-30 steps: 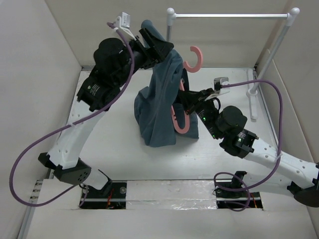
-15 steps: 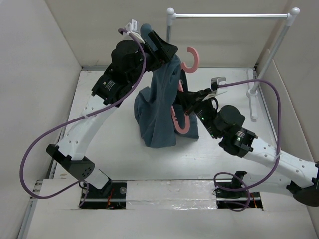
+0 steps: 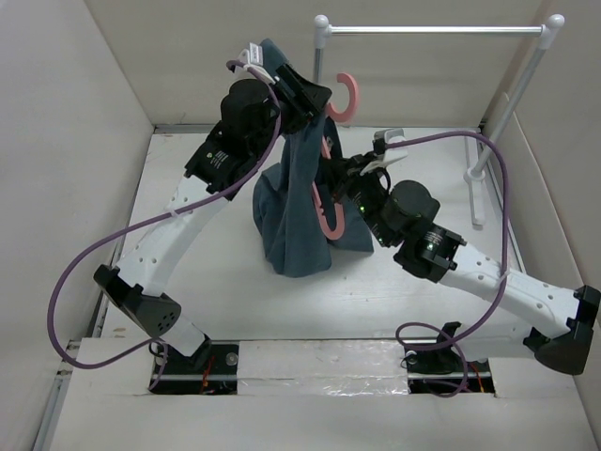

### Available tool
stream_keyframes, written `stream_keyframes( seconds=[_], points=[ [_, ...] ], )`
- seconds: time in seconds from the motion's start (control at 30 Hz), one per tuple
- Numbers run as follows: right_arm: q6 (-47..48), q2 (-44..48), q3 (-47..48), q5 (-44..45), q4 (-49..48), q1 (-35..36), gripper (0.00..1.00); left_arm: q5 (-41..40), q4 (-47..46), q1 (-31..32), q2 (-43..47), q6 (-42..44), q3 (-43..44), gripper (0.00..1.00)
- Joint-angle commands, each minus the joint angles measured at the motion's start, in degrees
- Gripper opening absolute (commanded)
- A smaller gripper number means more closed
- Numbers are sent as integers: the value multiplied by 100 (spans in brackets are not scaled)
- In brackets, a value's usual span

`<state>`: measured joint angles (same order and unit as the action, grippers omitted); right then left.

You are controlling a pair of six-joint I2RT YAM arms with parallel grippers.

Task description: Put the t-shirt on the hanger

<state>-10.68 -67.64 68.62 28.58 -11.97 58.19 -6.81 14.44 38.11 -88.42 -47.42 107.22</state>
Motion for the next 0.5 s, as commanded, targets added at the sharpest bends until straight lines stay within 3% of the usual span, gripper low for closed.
stream_keyframes(
  seconds=[0.0,0.03,0.07,0.23,0.43,0.47],
  points=[
    [181,-30,565,-230,-720,43,0,311,-432,65,159,-109,-105,53],
    [154,-109,573,-247,-693,43,0,364,-485,65,193,-153,-166,49],
    [119,-127,547,-265,-693,43,0,434,-590,65,220,-171,-218,36],
    [-136,-118,407,-318,-641,43,0,409,-732,65,483,-268,-614,0],
    [-540,162,126,-379,-404,-10,0,347,-872,65,765,-408,-957,0],
    [-619,241,73,-423,-325,-79,4,338,-933,65,826,-426,-992,0]
  ],
)
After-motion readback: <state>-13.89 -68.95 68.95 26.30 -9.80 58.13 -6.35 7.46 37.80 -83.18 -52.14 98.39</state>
